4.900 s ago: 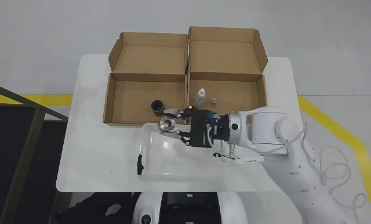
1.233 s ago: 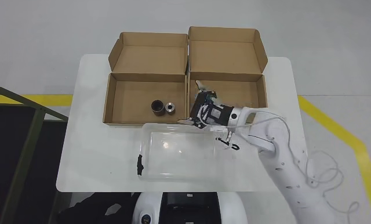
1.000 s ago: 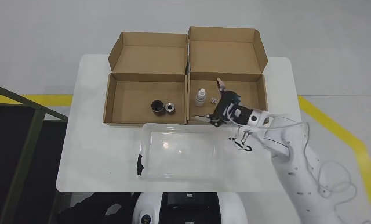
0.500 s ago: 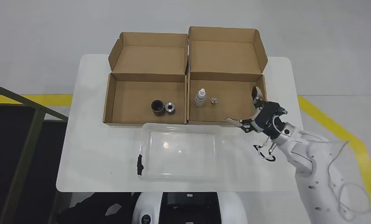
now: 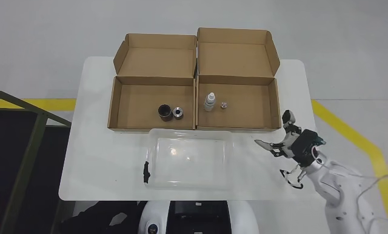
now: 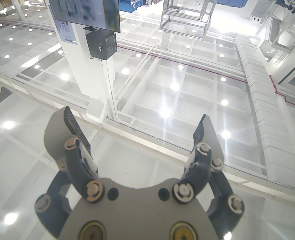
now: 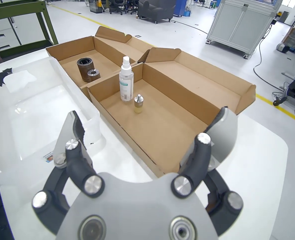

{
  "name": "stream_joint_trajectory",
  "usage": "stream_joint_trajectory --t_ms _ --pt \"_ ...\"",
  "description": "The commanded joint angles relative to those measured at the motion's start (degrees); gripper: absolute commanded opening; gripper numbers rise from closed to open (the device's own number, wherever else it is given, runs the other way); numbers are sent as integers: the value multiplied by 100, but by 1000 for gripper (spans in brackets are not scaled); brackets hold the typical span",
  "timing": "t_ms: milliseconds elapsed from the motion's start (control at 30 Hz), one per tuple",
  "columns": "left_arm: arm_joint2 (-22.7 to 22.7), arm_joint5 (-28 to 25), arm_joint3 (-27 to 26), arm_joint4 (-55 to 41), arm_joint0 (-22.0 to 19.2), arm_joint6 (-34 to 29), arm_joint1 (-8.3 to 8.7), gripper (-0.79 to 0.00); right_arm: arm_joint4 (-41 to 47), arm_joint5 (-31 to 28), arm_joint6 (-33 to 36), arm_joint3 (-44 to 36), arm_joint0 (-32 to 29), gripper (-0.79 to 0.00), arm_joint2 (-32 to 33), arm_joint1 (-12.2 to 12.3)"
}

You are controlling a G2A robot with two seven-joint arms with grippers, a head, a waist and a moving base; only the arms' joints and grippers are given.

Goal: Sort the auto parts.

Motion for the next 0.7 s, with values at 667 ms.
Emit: stream_joint_trajectory --t_ms 667 --pt "0 0 0 0 0 0 0 -1 -487 314 -1407 31 -942 0 827 99"
